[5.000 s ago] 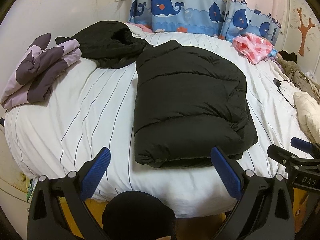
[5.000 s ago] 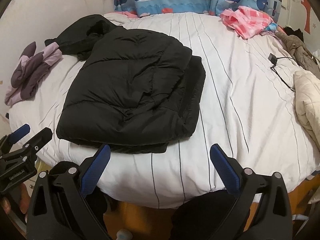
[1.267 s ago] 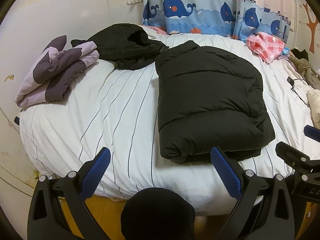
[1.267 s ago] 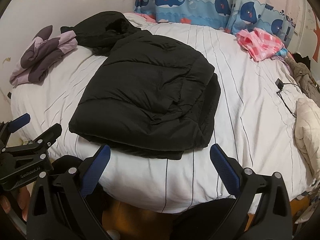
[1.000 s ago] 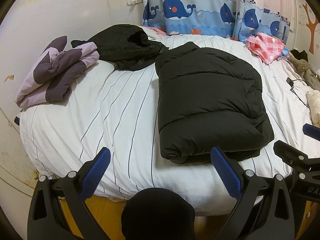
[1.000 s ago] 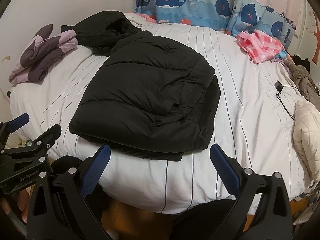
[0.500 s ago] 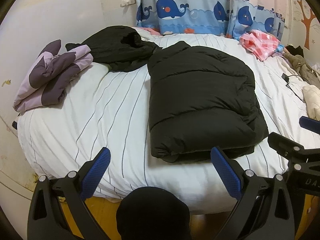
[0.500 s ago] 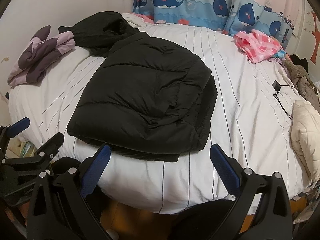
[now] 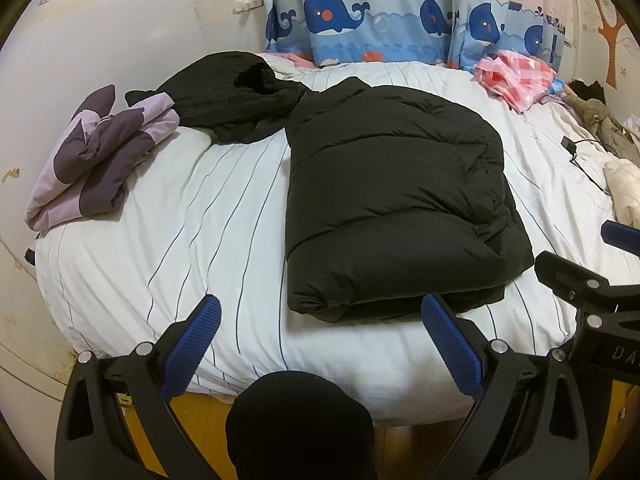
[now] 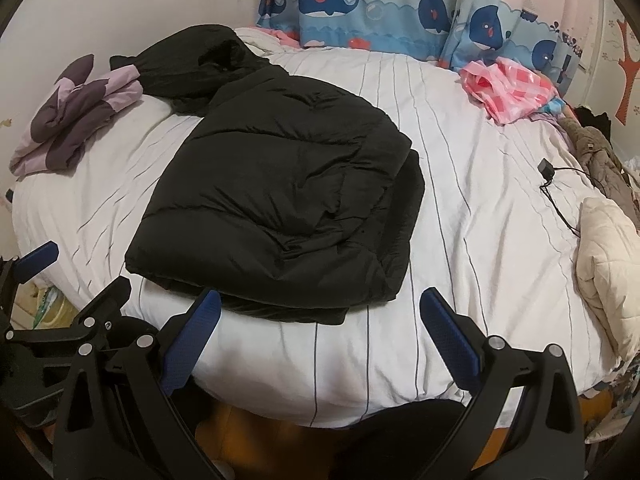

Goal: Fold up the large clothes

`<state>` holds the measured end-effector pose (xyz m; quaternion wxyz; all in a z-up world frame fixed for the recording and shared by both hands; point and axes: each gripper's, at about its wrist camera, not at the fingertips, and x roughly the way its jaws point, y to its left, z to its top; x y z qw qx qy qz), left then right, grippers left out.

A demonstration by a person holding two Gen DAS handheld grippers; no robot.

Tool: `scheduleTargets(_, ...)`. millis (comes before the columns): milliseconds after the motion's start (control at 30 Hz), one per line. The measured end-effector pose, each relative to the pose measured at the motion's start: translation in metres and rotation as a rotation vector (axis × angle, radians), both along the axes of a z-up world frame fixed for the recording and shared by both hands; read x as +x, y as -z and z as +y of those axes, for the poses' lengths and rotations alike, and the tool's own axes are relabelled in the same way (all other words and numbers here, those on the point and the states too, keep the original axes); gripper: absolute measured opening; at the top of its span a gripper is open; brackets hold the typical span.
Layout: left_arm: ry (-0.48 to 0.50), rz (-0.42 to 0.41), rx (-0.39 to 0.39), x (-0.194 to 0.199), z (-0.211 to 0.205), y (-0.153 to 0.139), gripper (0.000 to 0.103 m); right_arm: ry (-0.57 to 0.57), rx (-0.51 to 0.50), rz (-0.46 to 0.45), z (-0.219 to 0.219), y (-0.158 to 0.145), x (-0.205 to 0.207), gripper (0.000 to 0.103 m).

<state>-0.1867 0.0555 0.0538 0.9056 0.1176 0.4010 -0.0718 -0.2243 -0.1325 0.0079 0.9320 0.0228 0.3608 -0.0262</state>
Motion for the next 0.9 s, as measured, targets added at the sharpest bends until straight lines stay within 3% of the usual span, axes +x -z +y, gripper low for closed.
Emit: scheduleTargets(900, 0.006, 0.011, -0.012, 0.0013, -0.0039, 0.0001, 0.096, 0.025, 0.002, 0.009, -0.0083, 0.0036, -0.0007, 0.096)
